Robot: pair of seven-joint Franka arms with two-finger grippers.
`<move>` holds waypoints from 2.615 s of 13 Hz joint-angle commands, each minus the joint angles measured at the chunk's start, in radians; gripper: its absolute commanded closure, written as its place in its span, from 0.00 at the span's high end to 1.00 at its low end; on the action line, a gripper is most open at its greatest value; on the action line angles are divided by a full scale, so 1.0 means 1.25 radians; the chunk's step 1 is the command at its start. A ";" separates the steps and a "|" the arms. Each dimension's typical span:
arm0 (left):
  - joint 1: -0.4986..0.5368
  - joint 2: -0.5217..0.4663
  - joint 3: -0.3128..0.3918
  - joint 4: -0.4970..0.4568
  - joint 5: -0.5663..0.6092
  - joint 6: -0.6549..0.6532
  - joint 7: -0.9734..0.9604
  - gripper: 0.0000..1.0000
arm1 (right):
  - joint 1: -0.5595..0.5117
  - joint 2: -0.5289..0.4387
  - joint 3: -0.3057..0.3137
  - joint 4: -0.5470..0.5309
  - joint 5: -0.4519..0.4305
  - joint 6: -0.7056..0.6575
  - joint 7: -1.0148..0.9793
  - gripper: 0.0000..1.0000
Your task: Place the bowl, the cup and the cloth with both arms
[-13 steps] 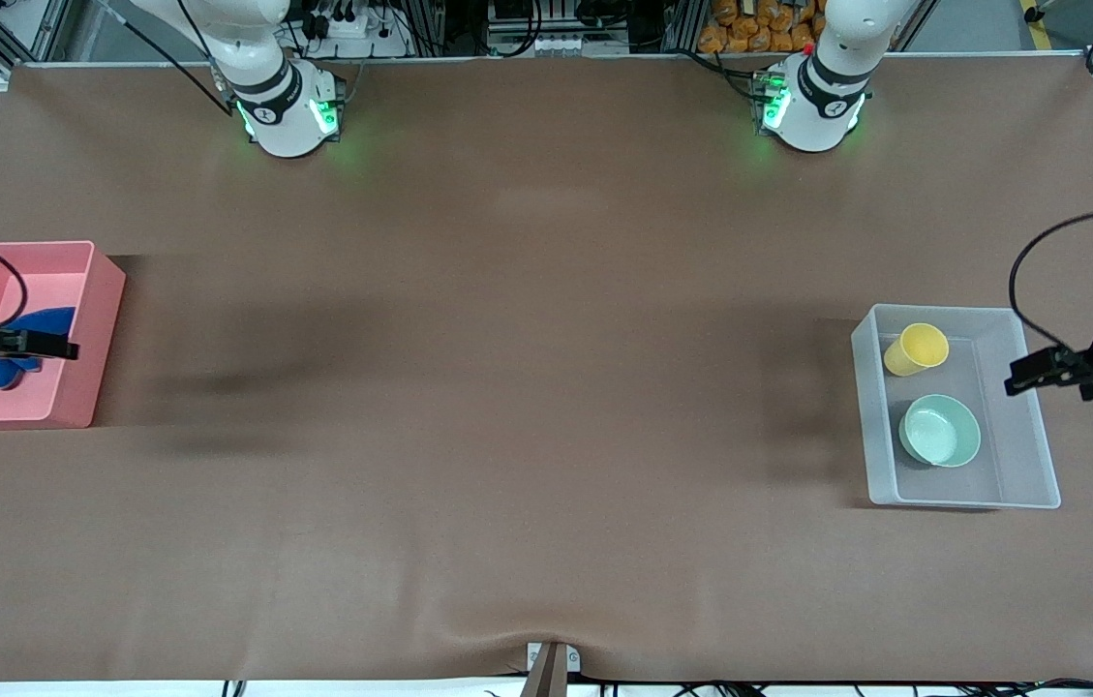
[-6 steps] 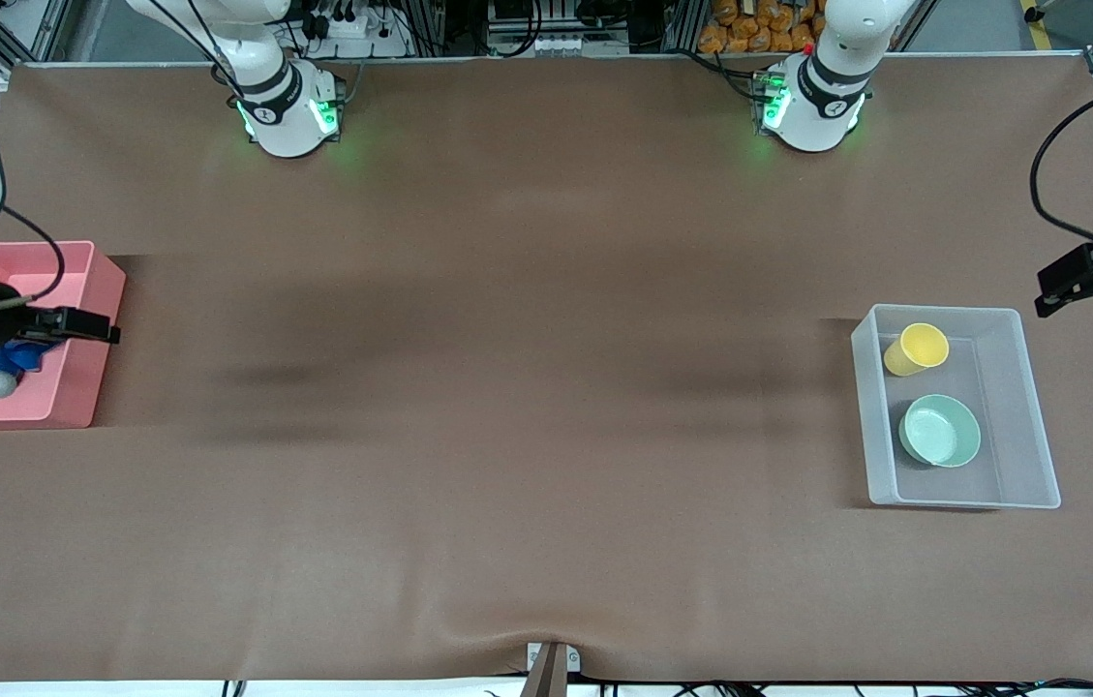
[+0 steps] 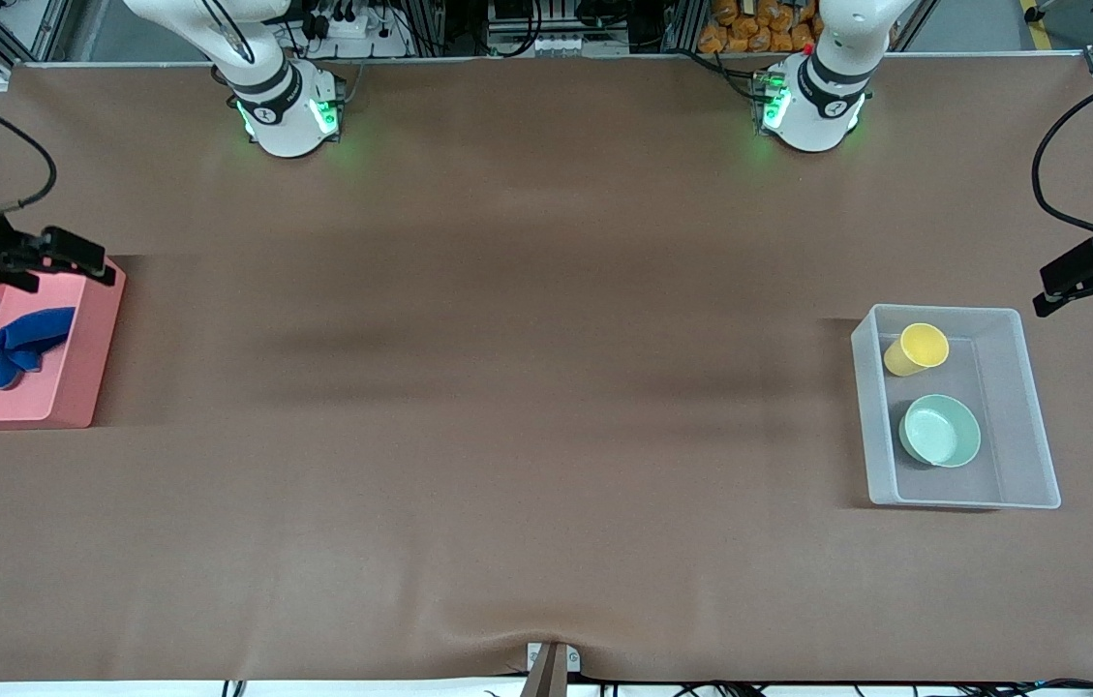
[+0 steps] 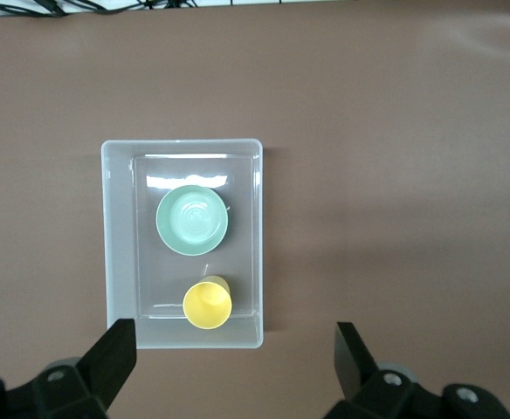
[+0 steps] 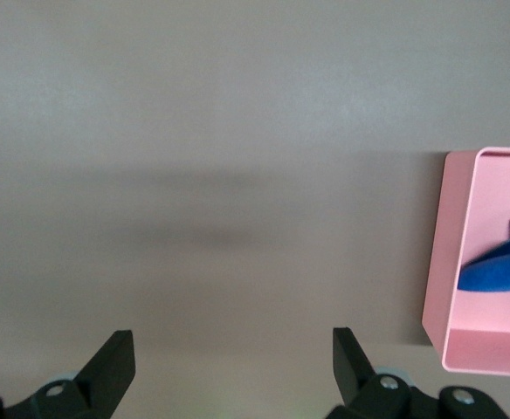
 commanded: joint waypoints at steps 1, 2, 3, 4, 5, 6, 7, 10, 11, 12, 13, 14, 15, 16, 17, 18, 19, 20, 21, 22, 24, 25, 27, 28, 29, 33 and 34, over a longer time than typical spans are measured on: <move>-0.298 -0.065 0.324 -0.010 -0.064 -0.028 -0.006 1.00 | 0.003 -0.010 -0.013 0.040 0.001 -0.070 0.012 1.00; -0.389 -0.070 0.418 -0.018 -0.077 -0.034 -0.030 1.00 | 0.003 -0.010 -0.013 0.062 -0.002 -0.086 0.012 1.00; -0.419 -0.077 0.440 -0.025 -0.080 -0.038 -0.054 1.00 | 0.002 -0.010 -0.014 0.082 -0.006 -0.093 0.009 1.00; -0.430 -0.081 0.444 -0.029 -0.079 -0.038 -0.060 1.00 | 0.005 -0.010 -0.011 0.087 -0.023 -0.093 0.009 1.00; -0.444 -0.083 0.451 -0.030 -0.077 -0.039 -0.060 1.00 | 0.007 -0.013 -0.009 0.087 -0.041 -0.093 0.004 1.00; -0.458 -0.090 0.467 -0.030 -0.074 -0.053 -0.060 1.00 | 0.007 -0.015 -0.008 0.087 -0.046 -0.091 0.003 1.00; -0.496 -0.094 0.502 -0.031 -0.070 -0.056 -0.060 1.00 | 0.006 -0.017 -0.008 0.087 -0.046 -0.090 0.002 1.00; -0.511 -0.122 0.526 -0.062 -0.070 -0.071 -0.060 1.00 | 0.006 -0.018 -0.008 0.086 -0.047 -0.081 0.002 1.00; -0.513 -0.137 0.525 -0.090 -0.070 -0.071 -0.060 1.00 | 0.006 -0.020 -0.008 0.085 -0.047 -0.071 0.002 1.00; -0.513 -0.146 0.523 -0.107 -0.070 -0.072 -0.063 1.00 | 0.005 -0.023 -0.009 0.081 -0.047 -0.065 0.002 1.00; -0.515 -0.170 0.520 -0.131 -0.070 -0.071 -0.071 1.00 | 0.003 -0.023 -0.010 0.080 -0.047 -0.065 0.002 1.00; -0.518 -0.175 0.517 -0.138 -0.069 -0.071 -0.082 1.00 | 0.005 -0.023 -0.010 0.080 -0.052 -0.064 0.002 1.00; -0.520 -0.178 0.516 -0.136 -0.068 -0.072 -0.080 1.00 | 0.006 -0.023 -0.009 0.080 -0.062 -0.060 0.002 1.00; -0.520 -0.178 0.516 -0.135 -0.069 -0.077 -0.072 1.00 | 0.006 -0.023 -0.009 0.080 -0.063 -0.060 0.002 1.00; -0.522 -0.176 0.515 -0.131 -0.068 -0.086 -0.072 1.00 | 0.005 -0.023 -0.009 0.080 -0.063 -0.059 0.002 1.00; -0.524 -0.175 0.515 -0.121 -0.068 -0.096 -0.072 1.00 | 0.005 -0.023 -0.009 0.080 -0.063 -0.059 0.002 1.00; -0.524 -0.172 0.515 -0.102 -0.068 -0.116 -0.072 1.00 | 0.005 -0.023 -0.009 0.080 -0.063 -0.059 0.002 1.00; -0.524 -0.170 0.516 -0.083 -0.066 -0.128 -0.078 1.00 | 0.005 -0.023 -0.009 0.078 -0.063 -0.059 0.002 1.00; -0.524 -0.170 0.516 -0.079 -0.066 -0.136 -0.081 1.00 | 0.003 -0.023 -0.009 0.078 -0.063 -0.060 0.002 1.00; -0.524 -0.170 0.516 -0.079 -0.068 -0.137 -0.081 1.00 | 0.002 -0.023 -0.010 0.078 -0.063 -0.059 0.002 1.00; -0.525 -0.170 0.514 -0.079 -0.066 -0.139 -0.087 1.00 | 0.002 -0.023 -0.010 0.080 -0.063 -0.060 0.002 1.00; -0.525 -0.170 0.512 -0.079 -0.065 -0.139 -0.113 1.00 | 0.002 -0.023 -0.011 0.080 -0.063 -0.060 0.002 1.00; -0.526 -0.174 0.500 -0.081 -0.066 -0.147 -0.179 1.00 | 0.002 -0.023 -0.011 0.080 -0.063 -0.060 0.002 1.00; -0.527 -0.174 0.493 -0.081 -0.064 -0.157 -0.206 1.00 | 0.002 -0.020 -0.011 0.080 -0.063 -0.061 0.002 1.00; -0.527 -0.174 0.487 -0.079 -0.055 -0.158 -0.218 1.00 | 0.002 -0.020 -0.011 0.078 -0.063 -0.064 0.002 1.00; -0.527 -0.170 0.487 -0.068 -0.042 -0.158 -0.206 1.00 | 0.002 -0.018 -0.011 0.080 -0.063 -0.064 0.002 1.00; -0.527 -0.170 0.488 -0.065 -0.035 -0.158 -0.206 1.00 | 0.001 -0.017 -0.011 0.078 -0.063 -0.066 0.002 1.00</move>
